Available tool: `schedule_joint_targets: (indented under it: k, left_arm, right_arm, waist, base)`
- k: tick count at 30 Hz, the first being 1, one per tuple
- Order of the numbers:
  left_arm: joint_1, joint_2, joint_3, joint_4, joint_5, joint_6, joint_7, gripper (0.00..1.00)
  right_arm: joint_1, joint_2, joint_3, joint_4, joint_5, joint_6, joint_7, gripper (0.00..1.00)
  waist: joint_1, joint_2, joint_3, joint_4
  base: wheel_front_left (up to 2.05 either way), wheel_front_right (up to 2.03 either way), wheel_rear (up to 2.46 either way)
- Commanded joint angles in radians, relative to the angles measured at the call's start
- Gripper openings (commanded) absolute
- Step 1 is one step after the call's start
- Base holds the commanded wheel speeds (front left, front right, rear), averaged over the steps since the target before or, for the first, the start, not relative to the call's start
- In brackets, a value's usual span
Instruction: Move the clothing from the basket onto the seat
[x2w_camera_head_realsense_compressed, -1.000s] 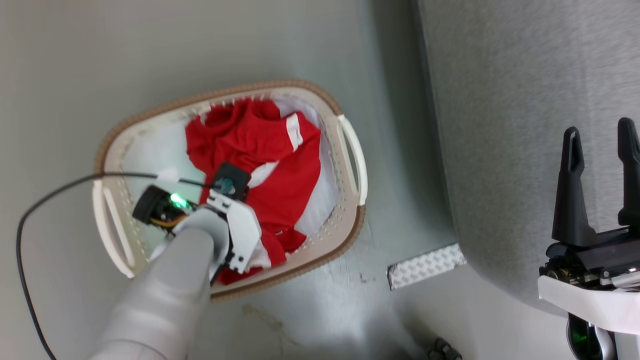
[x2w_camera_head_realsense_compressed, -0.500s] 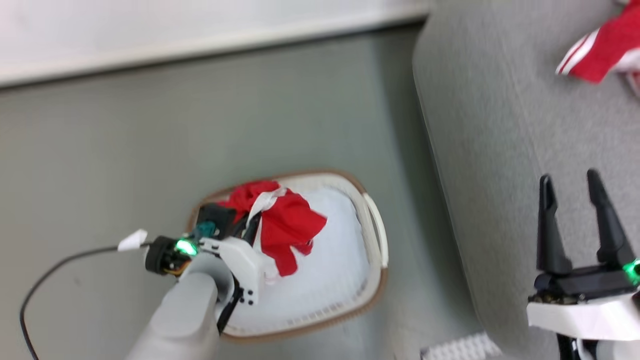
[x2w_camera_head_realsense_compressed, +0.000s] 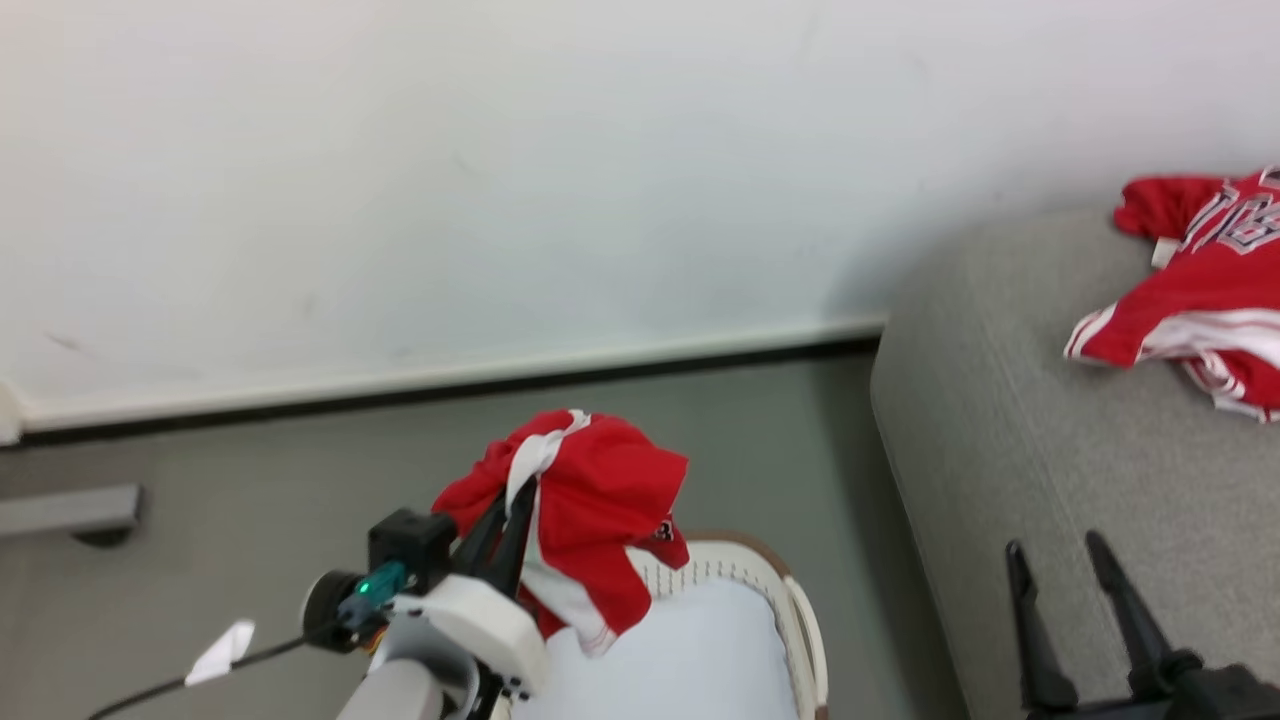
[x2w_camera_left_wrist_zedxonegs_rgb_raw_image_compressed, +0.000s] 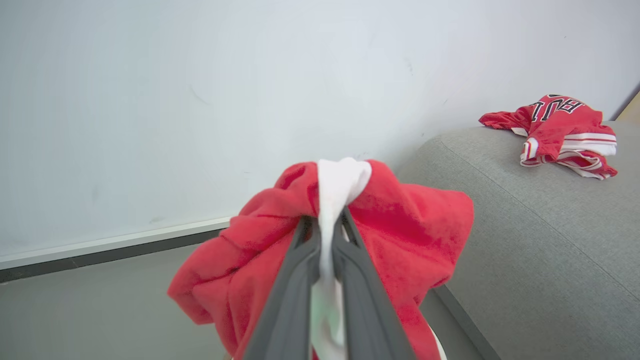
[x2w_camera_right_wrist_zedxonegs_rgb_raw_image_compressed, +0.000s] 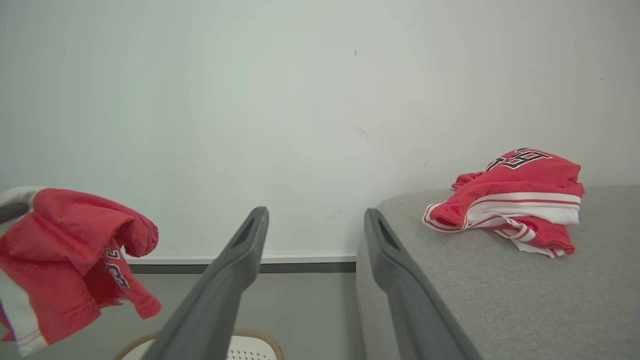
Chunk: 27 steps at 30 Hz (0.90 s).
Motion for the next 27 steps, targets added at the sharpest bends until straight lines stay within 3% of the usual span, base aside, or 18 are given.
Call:
schedule_joint_targets:
  k: [1, 13, 16, 19, 27]
  left_arm:
    - [0.052, 0.018, 0.007, -0.056, -0.01, 0.012, 0.011, 0.0]
    - [0.28, 0.145, 0.046, -0.537, -0.033, 0.075, 0.198, 0.0]
    - [0.297, 0.162, 0.039, -0.607, -0.028, 0.077, 0.23, 0.0]
    - [0.299, 0.179, 0.01, -0.673, -0.015, 0.059, 0.278, 0.0]
    - [0.262, 0.189, -0.064, -0.707, 0.01, 0.015, 0.332, 0.0]
  right_arm:
    - [0.03, -0.002, 0.011, 0.011, 0.001, -0.002, 0.001, 1.0]
    - [0.032, -0.017, 0.137, 0.03, 0.014, -0.002, 0.001, 1.0]
    - [0.001, -0.053, 0.237, 0.032, 0.035, -0.002, 0.001, 1.0]
    - [-0.093, -0.134, 0.408, 0.025, 0.086, -0.002, 0.02, 1.0]
    - [-0.327, -0.249, 0.698, 0.002, 0.211, -0.002, 0.105, 1.0]
  waist:
    - [0.0005, 0.0, -0.114, 0.042]
    - [0.0005, 0.0, -0.164, 0.053]
    - [0.0005, 0.0, -0.159, 0.052]
    - [0.0005, 0.0, -0.151, 0.048]
    - [0.0005, 0.0, -0.147, 0.048]
  base:
    - [0.0, 0.0, 0.0]
    - [0.0, 0.0, 0.0]
    - [0.0, 0.0, 0.0]
    - [0.0, 0.0, 0.0]
    - [0.0, 0.0, 0.0]
